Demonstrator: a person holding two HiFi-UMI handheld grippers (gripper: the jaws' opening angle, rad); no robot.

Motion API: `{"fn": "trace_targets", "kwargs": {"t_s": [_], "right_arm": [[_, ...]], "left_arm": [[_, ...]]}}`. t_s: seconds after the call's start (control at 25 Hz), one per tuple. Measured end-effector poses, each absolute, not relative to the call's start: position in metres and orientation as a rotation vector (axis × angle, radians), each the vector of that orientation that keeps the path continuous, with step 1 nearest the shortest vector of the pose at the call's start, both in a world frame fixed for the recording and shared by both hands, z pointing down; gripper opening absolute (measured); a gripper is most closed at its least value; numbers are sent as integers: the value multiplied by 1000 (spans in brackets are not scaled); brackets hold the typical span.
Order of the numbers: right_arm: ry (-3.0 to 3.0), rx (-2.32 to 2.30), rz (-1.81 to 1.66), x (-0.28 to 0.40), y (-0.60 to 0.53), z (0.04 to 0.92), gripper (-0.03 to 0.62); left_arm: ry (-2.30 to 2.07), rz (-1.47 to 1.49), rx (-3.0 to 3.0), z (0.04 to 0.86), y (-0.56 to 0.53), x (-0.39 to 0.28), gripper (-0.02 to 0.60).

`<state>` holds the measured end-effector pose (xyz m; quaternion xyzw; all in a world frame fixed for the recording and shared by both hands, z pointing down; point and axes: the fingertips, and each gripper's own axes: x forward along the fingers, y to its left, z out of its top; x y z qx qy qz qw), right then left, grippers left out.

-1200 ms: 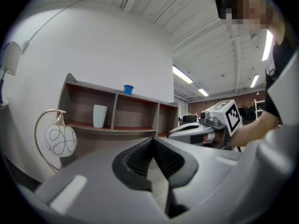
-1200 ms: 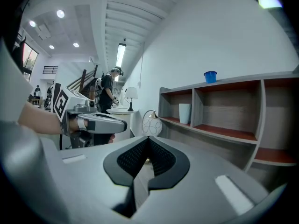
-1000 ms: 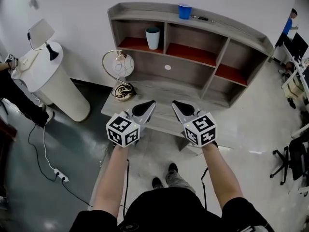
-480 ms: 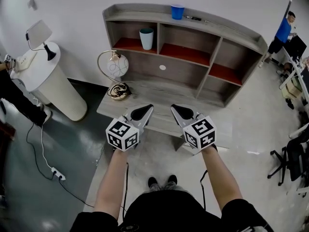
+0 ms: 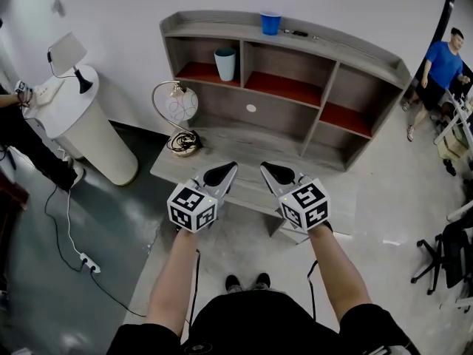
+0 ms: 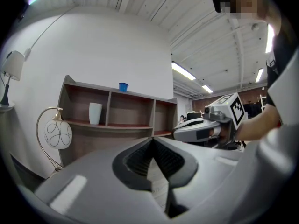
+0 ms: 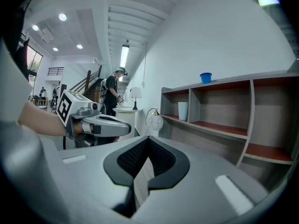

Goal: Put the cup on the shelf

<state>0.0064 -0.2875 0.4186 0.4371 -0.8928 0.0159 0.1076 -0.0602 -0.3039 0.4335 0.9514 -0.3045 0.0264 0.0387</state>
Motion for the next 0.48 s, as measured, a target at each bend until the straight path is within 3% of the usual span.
{"fn": "trace_targets", "kwargs": {"t_s": [0.48], "right_arm": [[-2651, 1270, 26, 12, -294, 411, 11]], "left_arm": [[-927, 63, 2913, 431, -308, -53, -3]]}}
